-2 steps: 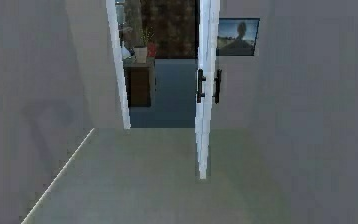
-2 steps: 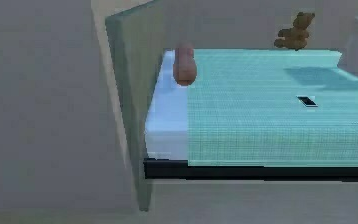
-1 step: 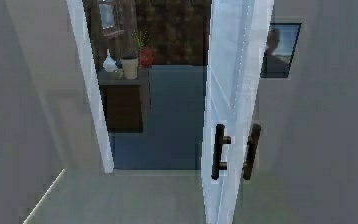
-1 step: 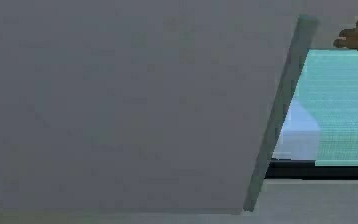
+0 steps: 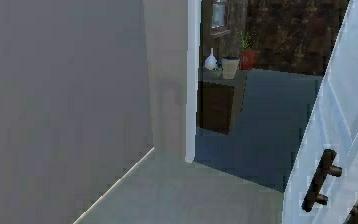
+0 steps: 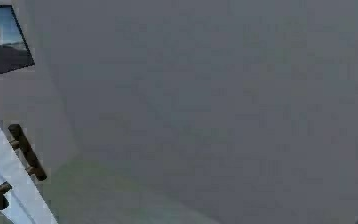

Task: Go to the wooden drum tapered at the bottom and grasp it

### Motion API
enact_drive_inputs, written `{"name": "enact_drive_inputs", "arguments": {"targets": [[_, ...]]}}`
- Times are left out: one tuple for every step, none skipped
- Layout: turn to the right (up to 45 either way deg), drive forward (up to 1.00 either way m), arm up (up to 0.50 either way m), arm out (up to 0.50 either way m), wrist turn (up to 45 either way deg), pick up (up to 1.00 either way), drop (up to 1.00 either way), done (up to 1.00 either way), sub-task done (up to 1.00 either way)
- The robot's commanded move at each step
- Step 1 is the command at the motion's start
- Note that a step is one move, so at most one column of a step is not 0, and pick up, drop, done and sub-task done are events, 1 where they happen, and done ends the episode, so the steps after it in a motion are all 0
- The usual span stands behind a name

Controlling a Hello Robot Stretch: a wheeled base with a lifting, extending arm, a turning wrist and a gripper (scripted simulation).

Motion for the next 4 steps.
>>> {"name": "enact_drive_inputs", "arguments": {"targets": [[0.0, 0.5, 0.0, 0.0, 0.0, 0.0, 0.0, 0.0, 0.0], [18.0, 0.0, 0.0, 0.0, 0.0, 0.0, 0.0, 0.0, 0.0], [3.0, 0.0, 0.0, 0.0, 0.0, 0.0, 0.0, 0.0, 0.0], [0.0, 1.0, 0.0, 0.0, 0.0, 0.0, 0.0, 0.0, 0.0]]}}
